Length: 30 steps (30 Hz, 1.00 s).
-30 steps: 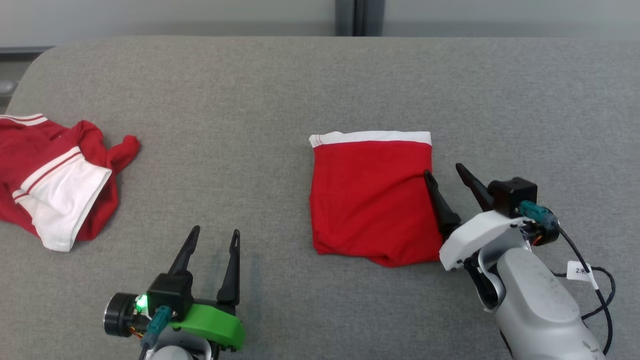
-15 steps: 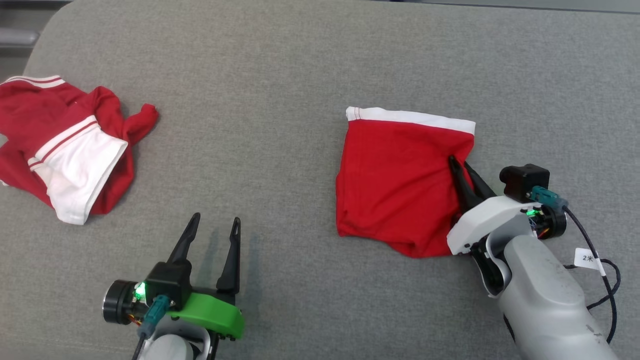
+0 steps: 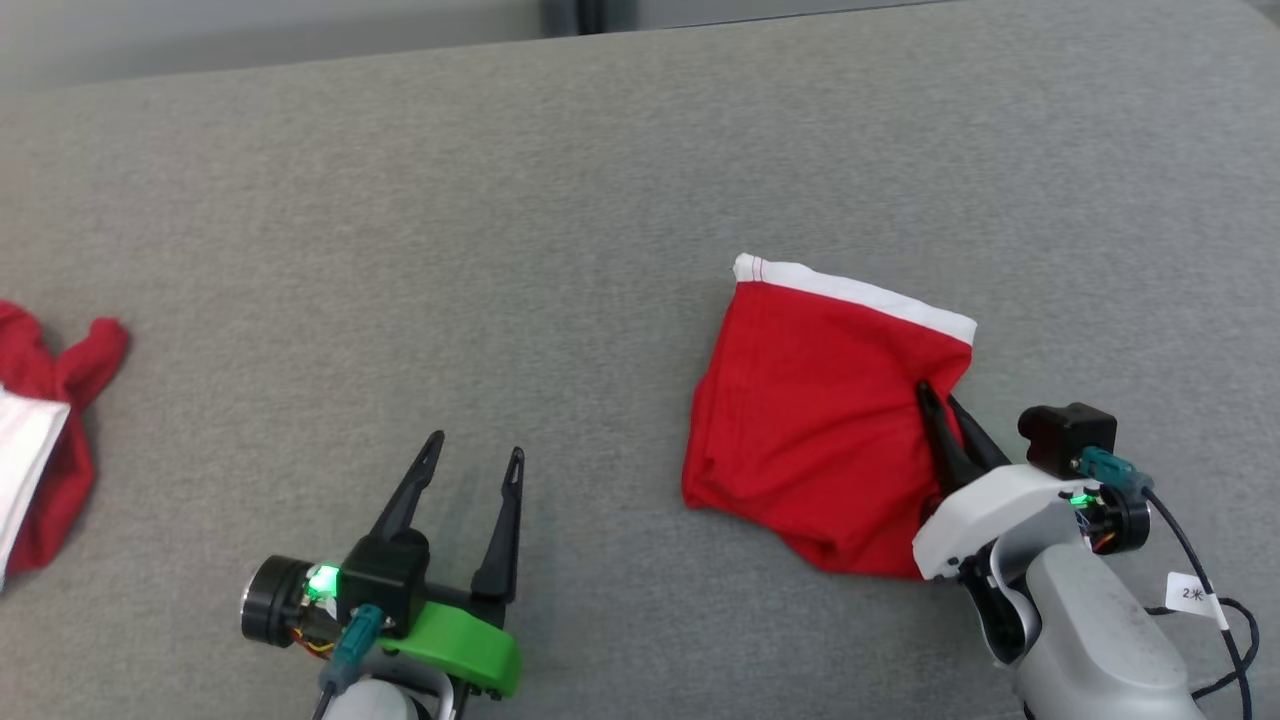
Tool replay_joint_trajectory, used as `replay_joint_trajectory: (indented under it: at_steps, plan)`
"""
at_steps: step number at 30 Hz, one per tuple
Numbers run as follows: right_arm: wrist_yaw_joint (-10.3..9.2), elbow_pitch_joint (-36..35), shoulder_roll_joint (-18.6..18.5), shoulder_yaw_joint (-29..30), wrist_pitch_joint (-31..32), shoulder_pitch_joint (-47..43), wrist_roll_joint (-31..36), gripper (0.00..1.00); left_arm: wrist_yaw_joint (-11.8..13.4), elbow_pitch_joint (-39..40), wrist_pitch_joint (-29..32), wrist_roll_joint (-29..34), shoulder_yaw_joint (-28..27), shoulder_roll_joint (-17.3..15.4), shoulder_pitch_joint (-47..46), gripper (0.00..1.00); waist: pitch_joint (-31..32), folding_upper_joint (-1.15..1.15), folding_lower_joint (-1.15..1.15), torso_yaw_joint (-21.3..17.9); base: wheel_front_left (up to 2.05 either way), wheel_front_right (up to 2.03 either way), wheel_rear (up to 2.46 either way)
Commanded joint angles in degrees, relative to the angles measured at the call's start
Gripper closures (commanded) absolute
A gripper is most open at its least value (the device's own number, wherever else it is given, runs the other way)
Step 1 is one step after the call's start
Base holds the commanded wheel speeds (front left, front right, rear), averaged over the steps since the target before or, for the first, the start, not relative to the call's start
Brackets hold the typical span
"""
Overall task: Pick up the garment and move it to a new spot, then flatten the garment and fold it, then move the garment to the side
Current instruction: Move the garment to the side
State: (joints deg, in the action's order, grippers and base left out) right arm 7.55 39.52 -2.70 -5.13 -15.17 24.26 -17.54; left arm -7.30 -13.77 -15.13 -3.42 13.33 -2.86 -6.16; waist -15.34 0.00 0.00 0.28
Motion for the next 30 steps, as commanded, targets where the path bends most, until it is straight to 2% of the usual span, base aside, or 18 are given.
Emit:
replay_joint_trajectory:
  at_steps: [1, 8, 15, 19, 24, 30]
  plan:
    - [-0.13, 0.0, -0.3, -0.1, 0.0, -1.7, 0.4, 1.00, -0.2, 0.3, 0.0, -0.3, 0.6, -0.1, 0.9, 0.00, 4.8, 0.00, 0.00, -11.1, 0.00, 0.00, 0.00]
    - [-0.12, -1.0, -0.3, -0.5, 0.0, -4.0, 0.8, 1.00, -0.2, 0.9, 0.0, -1.6, 5.8, -0.4, 1.4, 0.00, 5.3, 0.00, 0.00, -17.9, 0.00, 0.00, 0.00]
    - [-0.11, -2.1, -0.3, -0.8, 0.0, -4.8, 1.4, 1.00, -0.2, 1.7, 0.0, -2.0, 10.2, -1.8, 0.8, 0.00, 3.8, 0.00, 0.00, -21.0, 0.00, 0.00, 0.00]
    - [-0.11, -2.2, -0.2, -2.2, 0.0, -2.7, 4.6, 1.00, -0.2, 1.9, 0.0, -2.2, 11.2, -2.8, 0.0, 0.00, 2.0, 0.00, 0.00, -20.6, 0.00, 0.00, 0.00]
    - [-0.11, -1.3, -0.3, -0.8, 0.0, 2.4, 8.8, 1.00, -0.2, 2.3, 0.0, -2.9, 11.2, -4.3, -1.8, 0.00, -1.9, 0.00, 0.00, -18.0, 0.00, 0.00, 0.00]
    - [-0.11, 1.6, -0.4, 4.5, 0.0, 12.5, 17.1, 1.00, -0.2, 3.9, 0.0, -3.4, 11.1, -6.7, -5.4, 0.00, -8.5, 0.00, 0.00, -13.7, 0.00, 0.00, 0.00]
